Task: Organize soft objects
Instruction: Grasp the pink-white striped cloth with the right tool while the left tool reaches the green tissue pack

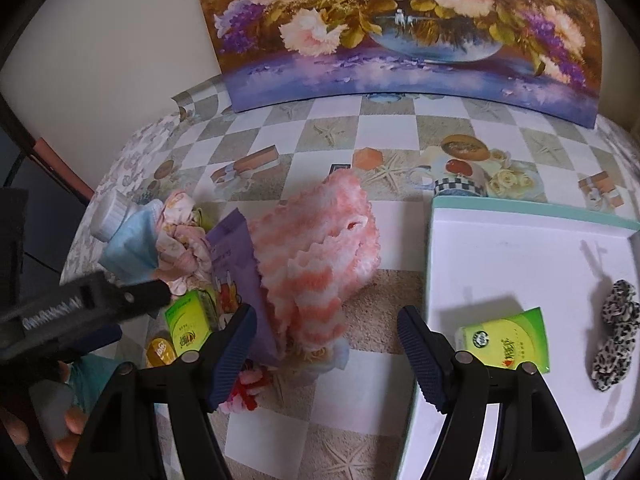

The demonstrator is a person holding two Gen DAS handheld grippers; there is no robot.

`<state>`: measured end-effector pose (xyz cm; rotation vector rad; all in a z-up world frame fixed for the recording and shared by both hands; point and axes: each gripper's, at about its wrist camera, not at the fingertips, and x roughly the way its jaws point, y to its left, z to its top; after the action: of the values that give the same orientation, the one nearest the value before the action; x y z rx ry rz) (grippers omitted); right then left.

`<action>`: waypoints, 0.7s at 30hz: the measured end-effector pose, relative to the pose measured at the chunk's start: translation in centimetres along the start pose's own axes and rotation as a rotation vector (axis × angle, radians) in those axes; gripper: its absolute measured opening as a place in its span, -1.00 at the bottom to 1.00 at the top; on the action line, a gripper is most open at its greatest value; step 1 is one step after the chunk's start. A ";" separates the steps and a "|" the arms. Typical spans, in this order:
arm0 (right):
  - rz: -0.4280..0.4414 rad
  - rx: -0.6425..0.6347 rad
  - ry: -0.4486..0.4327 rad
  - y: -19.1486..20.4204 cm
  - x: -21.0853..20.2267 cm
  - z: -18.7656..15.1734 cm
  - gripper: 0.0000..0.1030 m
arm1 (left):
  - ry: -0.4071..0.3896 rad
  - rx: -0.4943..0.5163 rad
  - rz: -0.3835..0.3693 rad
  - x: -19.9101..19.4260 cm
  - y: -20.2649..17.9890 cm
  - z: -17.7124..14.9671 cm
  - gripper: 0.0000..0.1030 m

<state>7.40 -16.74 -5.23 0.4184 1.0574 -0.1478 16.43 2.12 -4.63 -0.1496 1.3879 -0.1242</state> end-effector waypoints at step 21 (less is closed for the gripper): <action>0.081 -0.025 0.046 0.2 2.3 -0.2 -0.48 | 0.031 0.087 0.051 3.5 -3.4 -0.2 0.97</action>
<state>8.45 -16.33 -7.23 0.4428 1.0849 -0.0527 16.87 -1.88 -7.39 -0.0404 1.4135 -0.1448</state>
